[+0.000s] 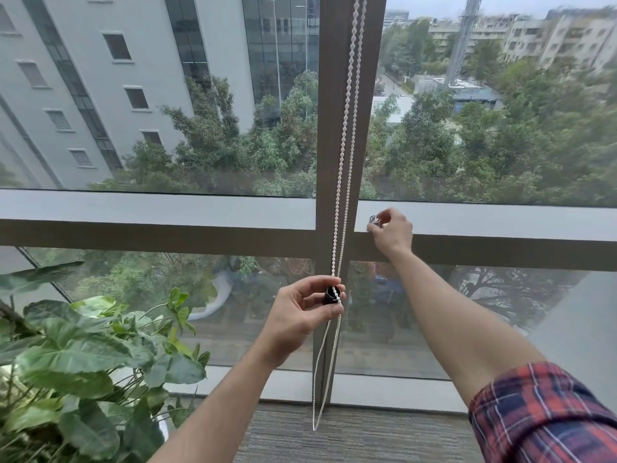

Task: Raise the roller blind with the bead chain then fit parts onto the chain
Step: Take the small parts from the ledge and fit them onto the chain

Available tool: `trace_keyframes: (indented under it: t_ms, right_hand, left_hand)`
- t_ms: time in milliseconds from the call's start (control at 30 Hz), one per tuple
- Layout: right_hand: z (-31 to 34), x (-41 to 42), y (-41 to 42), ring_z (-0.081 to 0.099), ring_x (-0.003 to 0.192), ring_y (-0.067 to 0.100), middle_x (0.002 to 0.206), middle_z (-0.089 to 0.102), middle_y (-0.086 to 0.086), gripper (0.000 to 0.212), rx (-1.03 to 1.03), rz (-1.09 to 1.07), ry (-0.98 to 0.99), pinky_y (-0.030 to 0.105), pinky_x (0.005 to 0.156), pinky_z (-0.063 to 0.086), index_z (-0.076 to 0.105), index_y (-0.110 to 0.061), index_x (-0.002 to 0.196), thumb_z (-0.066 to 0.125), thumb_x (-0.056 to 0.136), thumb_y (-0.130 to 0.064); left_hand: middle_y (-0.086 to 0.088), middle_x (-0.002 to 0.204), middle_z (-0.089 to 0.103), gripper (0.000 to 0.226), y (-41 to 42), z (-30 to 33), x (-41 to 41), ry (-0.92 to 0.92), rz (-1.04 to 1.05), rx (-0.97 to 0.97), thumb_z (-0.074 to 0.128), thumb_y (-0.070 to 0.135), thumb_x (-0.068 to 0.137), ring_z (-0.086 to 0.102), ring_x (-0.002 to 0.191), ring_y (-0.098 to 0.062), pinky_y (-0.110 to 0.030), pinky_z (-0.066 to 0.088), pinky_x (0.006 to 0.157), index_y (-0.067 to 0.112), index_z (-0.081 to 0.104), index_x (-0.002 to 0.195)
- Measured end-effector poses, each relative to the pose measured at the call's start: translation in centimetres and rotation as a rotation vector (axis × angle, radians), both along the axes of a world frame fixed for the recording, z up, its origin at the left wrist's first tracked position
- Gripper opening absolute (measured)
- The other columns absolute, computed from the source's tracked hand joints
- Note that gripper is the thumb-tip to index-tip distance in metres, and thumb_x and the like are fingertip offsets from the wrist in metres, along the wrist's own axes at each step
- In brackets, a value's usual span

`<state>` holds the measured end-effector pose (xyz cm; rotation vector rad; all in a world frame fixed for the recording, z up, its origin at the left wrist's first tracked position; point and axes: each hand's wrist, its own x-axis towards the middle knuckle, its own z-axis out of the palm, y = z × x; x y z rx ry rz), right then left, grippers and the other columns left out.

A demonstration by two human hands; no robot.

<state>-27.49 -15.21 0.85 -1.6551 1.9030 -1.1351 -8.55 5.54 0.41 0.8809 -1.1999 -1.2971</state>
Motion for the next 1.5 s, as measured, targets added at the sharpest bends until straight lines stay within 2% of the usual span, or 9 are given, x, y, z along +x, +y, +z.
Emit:
trace_keyframes:
  t_ms: [167,267,533,633,800,900,1100,1333,1500]
  right_hand:
    - [-0.9,-0.3,2.1,0.066,0.086,0.015,0.093,0.071,0.0,0.021,-0.078,0.011,-0.235,0.031,0.083,0.053,0.067,-0.015,0.098,0.077,0.082,-0.023]
    - [-1.4,-0.4,4.0,0.07,0.075,0.007,0.085,0.072,-0.005,0.017,-0.078,0.076,-0.425,0.039,0.079,0.061,0.069,-0.021,0.093,0.079,0.08,-0.026]
    - [0.5,0.4,11.2,0.075,0.086,0.025,0.089,0.076,0.013,0.024,-0.065,0.503,-0.826,0.036,0.079,0.061,0.073,-0.01,0.106,0.075,0.082,-0.003]
    - [1.7,0.8,13.8,0.074,0.091,0.027,0.104,0.069,0.024,0.027,-0.095,0.6,-0.761,0.036,0.083,0.06,0.072,-0.008,0.109,0.07,0.084,0.002]
    - [3.2,0.9,16.9,0.068,0.081,0.012,0.1,0.065,-0.006,0.033,-0.166,0.666,-0.464,0.03,0.079,0.058,0.072,-0.012,0.114,0.073,0.084,0.002]
    - [4.1,0.8,18.1,0.069,0.085,0.012,0.095,0.073,-0.004,0.035,-0.156,0.702,-0.472,0.025,0.078,0.056,0.072,-0.023,0.105,0.079,0.078,-0.002]
    - [5.7,0.8,19.2,0.073,0.089,0.026,0.097,0.074,0.007,0.015,-0.201,0.721,-0.265,0.045,0.084,0.059,0.075,-0.014,0.092,0.079,0.079,-0.007]
    - [8.0,1.9,20.5,0.064,0.095,0.0,0.107,0.068,-0.002,0.024,-0.233,0.758,0.18,0.012,0.084,0.048,0.076,-0.012,0.111,0.072,0.088,-0.006]
    - [8.6,2.8,21.3,0.064,0.094,0.007,0.105,0.068,0.002,0.026,-0.258,0.801,0.243,0.012,0.083,0.047,0.075,-0.01,0.113,0.068,0.09,-0.002]
  left_hand:
    - [-0.013,0.104,0.075,0.037,-0.1,-0.1,0.0,0.019,0.01,0.004,0.077,-0.002,0.074,0.07,0.1,-0.026,-0.034,0.055,0.083,0.017,0.074,0.106]
    - [-0.013,0.102,0.075,0.036,-0.2,-0.1,0.0,0.038,0.011,0.0,0.076,-0.006,0.075,0.07,0.098,-0.025,-0.032,0.055,0.082,0.014,0.074,0.106]
    - [-0.015,0.106,0.074,0.036,-0.2,0.2,0.2,0.042,-0.03,0.005,0.076,-0.005,0.077,0.069,0.102,-0.029,-0.033,0.056,0.082,0.014,0.073,0.107]
    - [-0.015,0.105,0.074,0.037,-0.1,0.3,0.2,0.052,-0.046,0.008,0.076,-0.006,0.077,0.069,0.101,-0.028,-0.035,0.057,0.082,0.015,0.073,0.107]
    - [-0.012,0.101,0.075,0.037,0.1,0.7,0.3,0.069,-0.08,-0.006,0.075,-0.008,0.077,0.069,0.098,-0.026,-0.037,0.058,0.082,0.016,0.074,0.104]
    - [-0.013,0.101,0.074,0.035,0.2,1.0,0.6,0.075,-0.103,-0.014,0.076,-0.006,0.078,0.069,0.095,-0.026,-0.039,0.057,0.083,0.013,0.073,0.107]
    - [-0.014,0.097,0.076,0.035,0.7,1.3,1.0,0.085,-0.134,0.008,0.077,-0.003,0.077,0.072,0.09,-0.022,-0.034,0.058,0.078,0.019,0.074,0.104]
    - [-0.013,0.098,0.076,0.035,1.2,1.5,1.6,0.076,-0.163,0.011,0.075,-0.003,0.08,0.071,0.094,-0.025,-0.036,0.057,0.078,0.017,0.073,0.108]
    - [-0.013,0.096,0.075,0.036,1.4,1.8,2.0,0.072,-0.162,0.02,0.073,-0.005,0.08,0.071,0.086,-0.023,-0.037,0.057,0.077,0.008,0.069,0.114]
